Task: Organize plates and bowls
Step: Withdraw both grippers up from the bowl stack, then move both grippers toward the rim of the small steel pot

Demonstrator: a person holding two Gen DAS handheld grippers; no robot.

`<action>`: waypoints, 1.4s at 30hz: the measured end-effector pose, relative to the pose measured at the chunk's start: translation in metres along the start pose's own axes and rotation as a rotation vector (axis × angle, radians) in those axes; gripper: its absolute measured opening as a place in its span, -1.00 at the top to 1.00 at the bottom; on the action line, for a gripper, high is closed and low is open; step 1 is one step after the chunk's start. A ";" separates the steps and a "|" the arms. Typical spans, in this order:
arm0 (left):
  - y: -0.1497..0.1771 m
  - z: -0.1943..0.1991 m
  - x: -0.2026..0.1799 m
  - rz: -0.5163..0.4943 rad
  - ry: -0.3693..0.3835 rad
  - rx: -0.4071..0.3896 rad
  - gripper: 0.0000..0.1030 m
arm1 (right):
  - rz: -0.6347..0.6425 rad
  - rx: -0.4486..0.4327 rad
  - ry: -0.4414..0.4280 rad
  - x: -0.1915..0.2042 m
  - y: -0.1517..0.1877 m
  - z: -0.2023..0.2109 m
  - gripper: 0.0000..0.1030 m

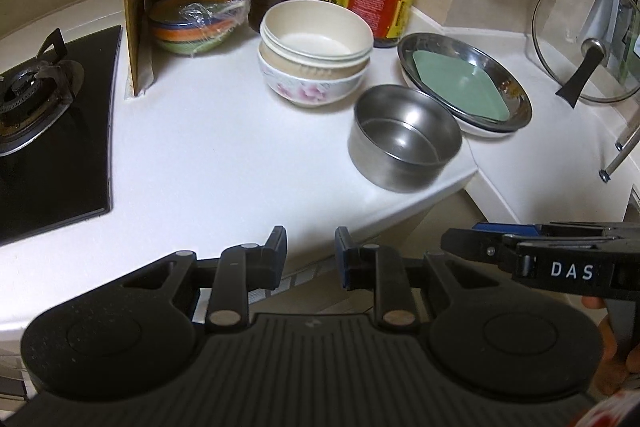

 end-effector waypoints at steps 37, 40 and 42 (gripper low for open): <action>0.038 0.003 -0.045 0.080 -0.039 0.015 0.55 | -0.001 -0.025 0.090 -0.065 0.025 0.036 0.21; 0.030 -0.001 -0.042 0.073 -0.020 -0.005 0.52 | -0.024 -0.034 0.089 -0.068 0.020 0.034 0.21; 0.024 -0.005 -0.040 0.058 -0.025 -0.013 0.52 | -0.035 -0.050 0.097 -0.068 0.015 0.032 0.21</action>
Point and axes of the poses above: each gripper's, at about its wrist camera, not at the fingertips, and z roughly against the way its jaws point, x to its left, y to its underside, the point moved 6 cm from there along -z, roughly the way its jaws point, and after that the axes turned 11 degrees about y, right-handed, at the moved point
